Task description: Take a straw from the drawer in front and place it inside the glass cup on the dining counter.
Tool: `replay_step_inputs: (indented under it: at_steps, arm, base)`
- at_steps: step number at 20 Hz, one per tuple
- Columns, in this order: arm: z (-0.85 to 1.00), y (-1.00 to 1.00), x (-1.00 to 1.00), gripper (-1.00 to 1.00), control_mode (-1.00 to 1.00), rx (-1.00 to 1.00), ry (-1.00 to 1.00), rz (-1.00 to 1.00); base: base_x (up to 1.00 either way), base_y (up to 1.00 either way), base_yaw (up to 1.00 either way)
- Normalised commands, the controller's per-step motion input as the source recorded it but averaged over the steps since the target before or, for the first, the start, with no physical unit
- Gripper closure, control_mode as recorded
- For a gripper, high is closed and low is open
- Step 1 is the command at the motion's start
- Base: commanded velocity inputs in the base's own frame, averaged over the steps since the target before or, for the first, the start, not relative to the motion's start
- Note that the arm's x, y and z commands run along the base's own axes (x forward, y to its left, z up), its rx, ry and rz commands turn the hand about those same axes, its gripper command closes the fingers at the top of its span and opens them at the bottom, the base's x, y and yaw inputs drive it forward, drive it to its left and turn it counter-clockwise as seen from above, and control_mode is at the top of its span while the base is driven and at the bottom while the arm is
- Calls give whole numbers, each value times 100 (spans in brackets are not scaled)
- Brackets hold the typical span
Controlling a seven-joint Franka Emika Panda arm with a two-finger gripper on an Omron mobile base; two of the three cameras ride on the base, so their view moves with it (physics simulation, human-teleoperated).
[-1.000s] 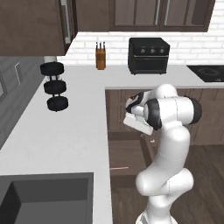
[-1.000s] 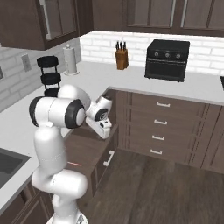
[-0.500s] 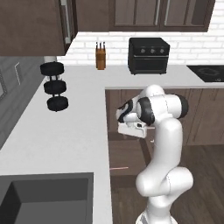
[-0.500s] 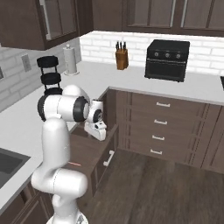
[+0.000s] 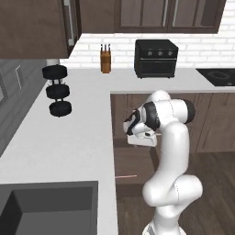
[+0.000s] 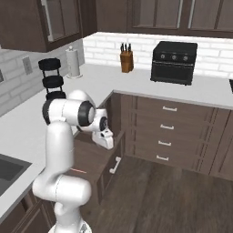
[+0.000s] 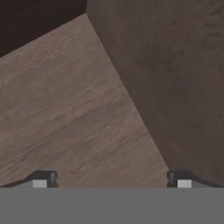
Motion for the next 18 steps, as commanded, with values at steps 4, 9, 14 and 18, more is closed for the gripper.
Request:
replay_step_inputs:
  at_steps: [4,9,14,18]
  arm:
    - [-28,-50,-5,-100,-100,-8,-2,0]
    - [-8,-84,-24,-100,-100,-5,-6,0]
    - [0,-100,-36,-100,-100,0,-6,0]
    - [12,-100,-17,-100,-100,0,-8,0]
  base:
    - [0,0,0]
    - [0,0,0]
    - [0,0,0]
    - [0,0,0]
